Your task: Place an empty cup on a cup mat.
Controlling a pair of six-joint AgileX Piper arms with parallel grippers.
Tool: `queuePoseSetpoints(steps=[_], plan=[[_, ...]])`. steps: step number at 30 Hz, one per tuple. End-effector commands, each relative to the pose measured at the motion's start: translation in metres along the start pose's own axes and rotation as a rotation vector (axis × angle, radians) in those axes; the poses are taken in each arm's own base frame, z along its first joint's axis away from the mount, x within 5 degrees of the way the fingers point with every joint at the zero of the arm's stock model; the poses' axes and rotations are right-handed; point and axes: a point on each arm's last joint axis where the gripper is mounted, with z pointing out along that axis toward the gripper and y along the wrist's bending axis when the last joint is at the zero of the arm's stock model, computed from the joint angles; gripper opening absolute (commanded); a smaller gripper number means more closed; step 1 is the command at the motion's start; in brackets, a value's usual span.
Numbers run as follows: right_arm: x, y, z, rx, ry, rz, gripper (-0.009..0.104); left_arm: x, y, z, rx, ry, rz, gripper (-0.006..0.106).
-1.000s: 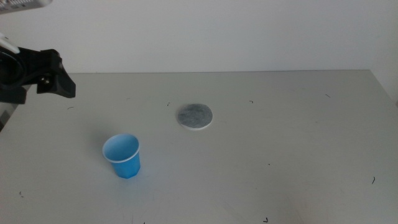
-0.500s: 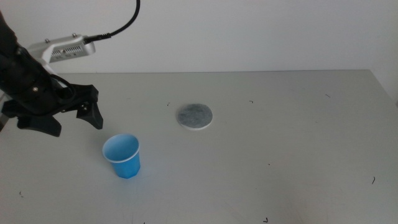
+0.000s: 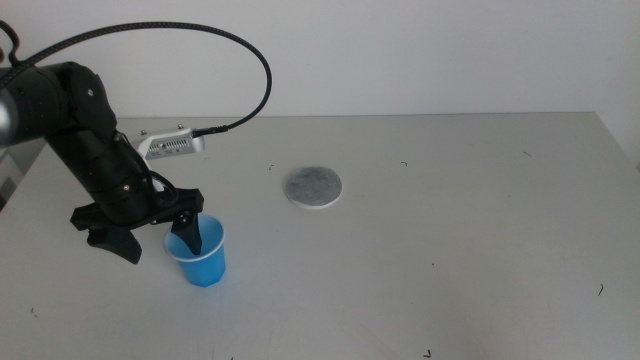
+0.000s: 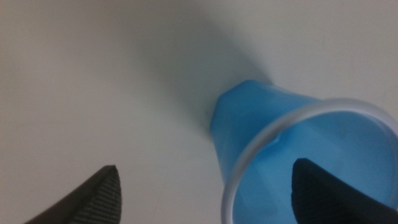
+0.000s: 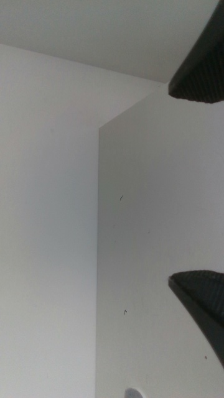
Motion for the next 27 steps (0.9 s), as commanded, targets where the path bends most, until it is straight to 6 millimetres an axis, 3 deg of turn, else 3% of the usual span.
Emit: queuePoseSetpoints(steps=[1,4,7,11,16,17,21,27], plan=[[-0.012,0.0,-0.003,-0.002,-0.109,-0.017,0.094,-0.006,-0.008,-0.012,0.016,-0.07,0.004,0.105],[-0.012,0.0,-0.003,-0.002,-0.109,-0.017,0.094,-0.009,-0.006,-0.004,0.013,-0.064,-0.002,0.104],[-0.012,0.0,-0.003,-0.002,-0.109,-0.017,0.094,-0.012,-0.005,0.0,0.012,-0.071,-0.004,0.093],[-0.012,0.0,-0.003,-0.002,-0.109,-0.017,0.094,-0.012,-0.006,0.0,0.023,-0.075,-0.012,0.058],[-0.012,0.0,-0.003,-0.002,-0.109,-0.017,0.094,-0.012,-0.009,0.0,0.052,-0.075,-0.031,0.006],[-0.012,0.0,-0.003,-0.002,-0.109,-0.017,0.094,-0.012,-0.009,0.0,0.052,-0.074,-0.032,0.0],[-0.012,0.0,-0.003,-0.002,-0.109,-0.017,0.094,-0.011,-0.009,-0.004,0.049,-0.076,-0.026,0.0],[-0.012,0.0,-0.003,-0.002,-0.109,-0.017,0.094,-0.021,-0.023,-0.032,0.116,-0.097,-0.041,0.0]])
